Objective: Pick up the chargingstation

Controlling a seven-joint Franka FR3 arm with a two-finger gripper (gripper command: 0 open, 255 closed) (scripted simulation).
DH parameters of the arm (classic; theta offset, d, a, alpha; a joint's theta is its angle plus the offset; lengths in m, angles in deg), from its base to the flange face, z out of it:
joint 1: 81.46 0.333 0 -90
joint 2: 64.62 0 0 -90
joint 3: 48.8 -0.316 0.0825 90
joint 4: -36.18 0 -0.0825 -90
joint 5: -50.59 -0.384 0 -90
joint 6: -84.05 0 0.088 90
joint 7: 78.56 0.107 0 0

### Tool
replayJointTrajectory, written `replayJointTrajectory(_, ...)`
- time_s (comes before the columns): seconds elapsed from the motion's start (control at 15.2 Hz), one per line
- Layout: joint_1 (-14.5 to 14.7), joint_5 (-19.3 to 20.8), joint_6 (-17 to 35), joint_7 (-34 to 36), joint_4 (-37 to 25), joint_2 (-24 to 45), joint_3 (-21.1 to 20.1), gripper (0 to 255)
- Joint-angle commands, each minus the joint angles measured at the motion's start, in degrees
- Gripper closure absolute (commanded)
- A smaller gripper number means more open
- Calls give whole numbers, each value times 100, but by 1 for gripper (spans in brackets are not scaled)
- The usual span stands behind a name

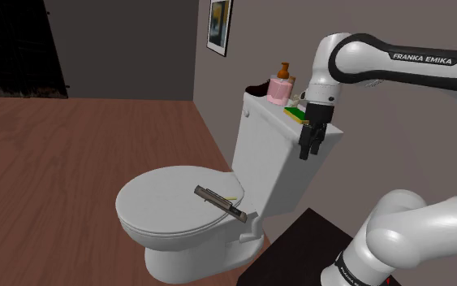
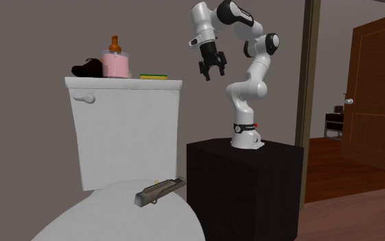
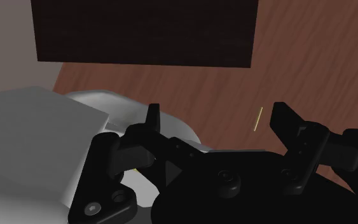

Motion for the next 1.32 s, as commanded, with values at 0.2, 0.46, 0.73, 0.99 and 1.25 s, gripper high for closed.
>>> replayJointTrajectory(0.2,36,25,766,-68,458,119,-82,0)
replayJointTrajectory(0.46,87,47,1836,-151,956,441,-188,0)
replayJointTrajectory(0.73,143,66,2961,-220,1307,963,-285,0)
replayJointTrajectory(0.99,194,94,4116,-271,1495,1680,-375,0)
replayJointTrajectory(1.25,227,151,5256,-294,1505,2559,-458,0)
